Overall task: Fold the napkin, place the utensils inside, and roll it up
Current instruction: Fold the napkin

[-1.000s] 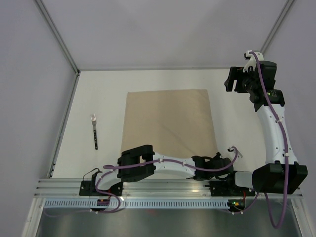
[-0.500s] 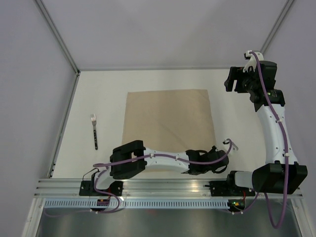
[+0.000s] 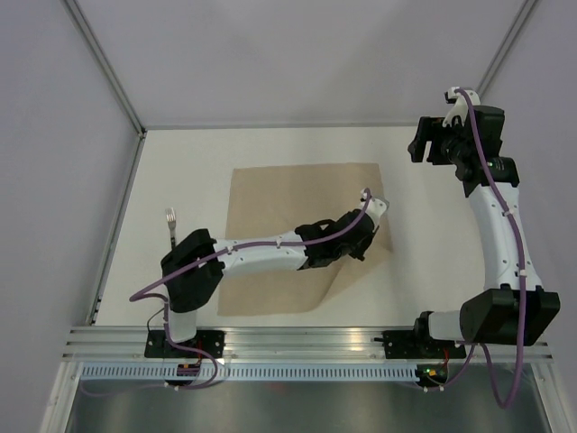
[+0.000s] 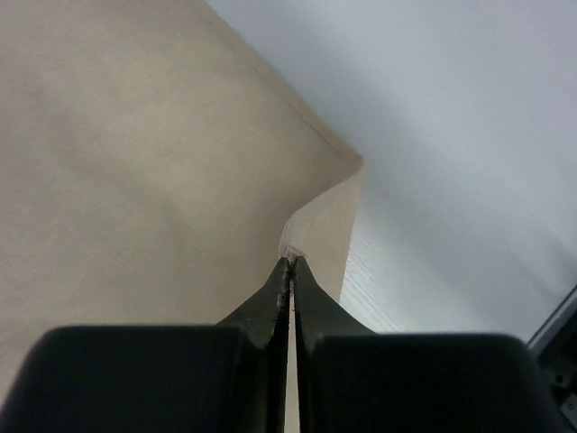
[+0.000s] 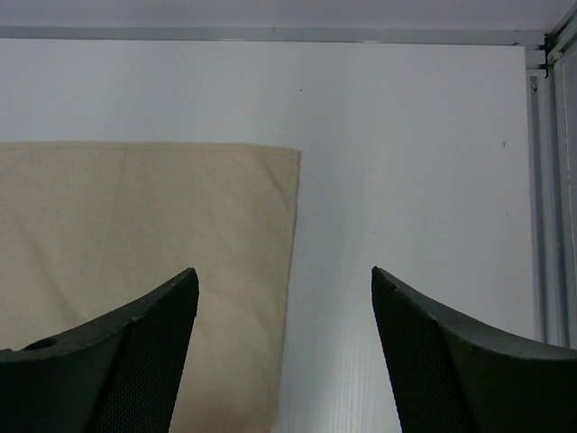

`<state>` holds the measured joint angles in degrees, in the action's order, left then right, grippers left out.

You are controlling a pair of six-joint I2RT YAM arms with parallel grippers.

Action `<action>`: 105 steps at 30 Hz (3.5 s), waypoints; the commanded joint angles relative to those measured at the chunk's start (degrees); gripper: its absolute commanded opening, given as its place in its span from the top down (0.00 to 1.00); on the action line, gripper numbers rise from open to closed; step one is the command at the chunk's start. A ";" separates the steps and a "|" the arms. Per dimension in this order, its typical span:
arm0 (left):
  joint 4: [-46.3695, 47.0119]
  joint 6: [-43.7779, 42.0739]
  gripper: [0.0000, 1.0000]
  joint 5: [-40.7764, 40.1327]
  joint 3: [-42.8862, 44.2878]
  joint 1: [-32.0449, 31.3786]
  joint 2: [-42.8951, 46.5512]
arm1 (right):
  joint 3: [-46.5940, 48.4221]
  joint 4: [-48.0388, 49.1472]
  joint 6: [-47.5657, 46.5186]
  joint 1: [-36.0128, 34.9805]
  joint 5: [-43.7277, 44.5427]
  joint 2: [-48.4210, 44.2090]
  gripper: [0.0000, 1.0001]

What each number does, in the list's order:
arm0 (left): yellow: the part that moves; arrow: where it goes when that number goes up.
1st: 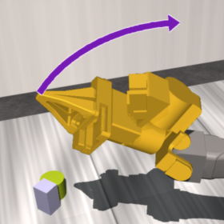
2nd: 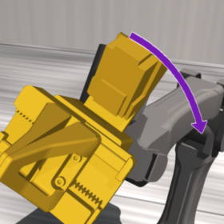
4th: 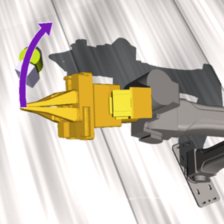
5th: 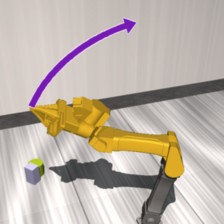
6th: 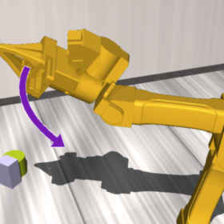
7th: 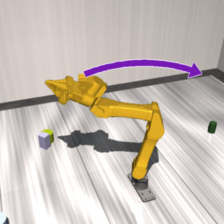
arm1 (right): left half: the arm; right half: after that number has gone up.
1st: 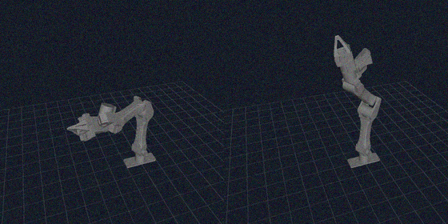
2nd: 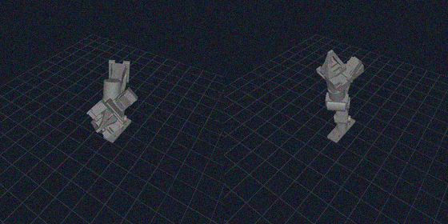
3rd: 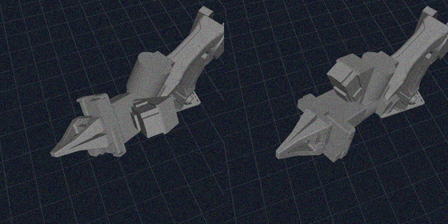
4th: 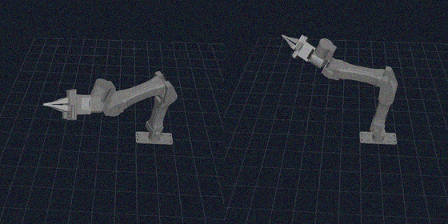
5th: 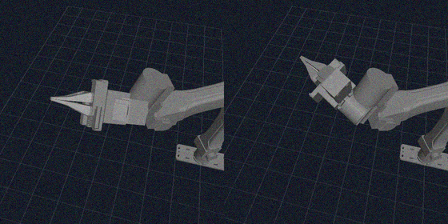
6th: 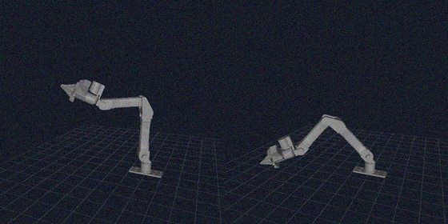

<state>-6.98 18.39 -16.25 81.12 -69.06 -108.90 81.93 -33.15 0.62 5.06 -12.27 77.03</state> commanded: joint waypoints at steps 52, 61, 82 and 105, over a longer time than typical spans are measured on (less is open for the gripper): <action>-1.72 -4.68 0.98 20.91 4.04 48.66 3.87 | 12.55 4.41 1.84 -0.31 -5.75 20.96 0.19; -1.72 -4.59 0.98 21.26 4.48 50.86 3.61 | 12.38 4.67 1.22 -0.93 -5.66 22.02 0.19; -1.46 -3.98 0.98 21.08 3.43 54.55 2.73 | 12.20 5.02 0.61 -2.16 -5.04 23.69 0.20; -1.63 -4.07 0.98 22.14 5.97 57.28 0.01 | 12.73 4.67 0.17 -2.34 -4.25 24.57 0.20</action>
<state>-9.13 14.92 4.78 83.94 -12.45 -108.03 92.01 -29.21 1.21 2.85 -17.52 101.21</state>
